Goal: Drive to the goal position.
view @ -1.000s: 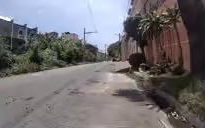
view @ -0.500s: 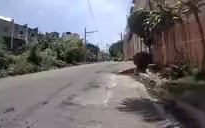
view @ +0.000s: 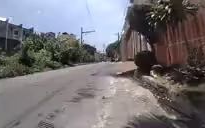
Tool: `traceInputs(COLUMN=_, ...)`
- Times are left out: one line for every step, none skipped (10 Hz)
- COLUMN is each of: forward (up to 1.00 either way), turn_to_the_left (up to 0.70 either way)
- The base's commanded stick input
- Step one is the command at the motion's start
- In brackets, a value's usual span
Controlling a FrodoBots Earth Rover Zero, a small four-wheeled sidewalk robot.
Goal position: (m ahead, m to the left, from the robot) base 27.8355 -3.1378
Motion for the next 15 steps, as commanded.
traceInputs(forward=1.00, turn_to_the_left=0.00)
traceInputs(forward=1.00, turn_to_the_left=0.00)
traceInputs(forward=1.00, turn_to_the_left=0.00)
traceInputs(forward=1.00, turn_to_the_left=0.00)
traceInputs(forward=1.00, turn_to_the_left=-0.01)
traceInputs(forward=1.00, turn_to_the_left=-0.17)
traceInputs(forward=1.00, turn_to_the_left=-0.37)
traceInputs(forward=1.00, turn_to_the_left=-0.39)
traceInputs(forward=1.00, turn_to_the_left=-0.28)
traceInputs(forward=1.00, turn_to_the_left=-0.14)
traceInputs(forward=1.00, turn_to_the_left=-0.05)
traceInputs(forward=1.00, turn_to_the_left=0.00)
traceInputs(forward=1.00, turn_to_the_left=0.00)
traceInputs(forward=1.00, turn_to_the_left=0.00)
traceInputs(forward=1.00, turn_to_the_left=0.00)
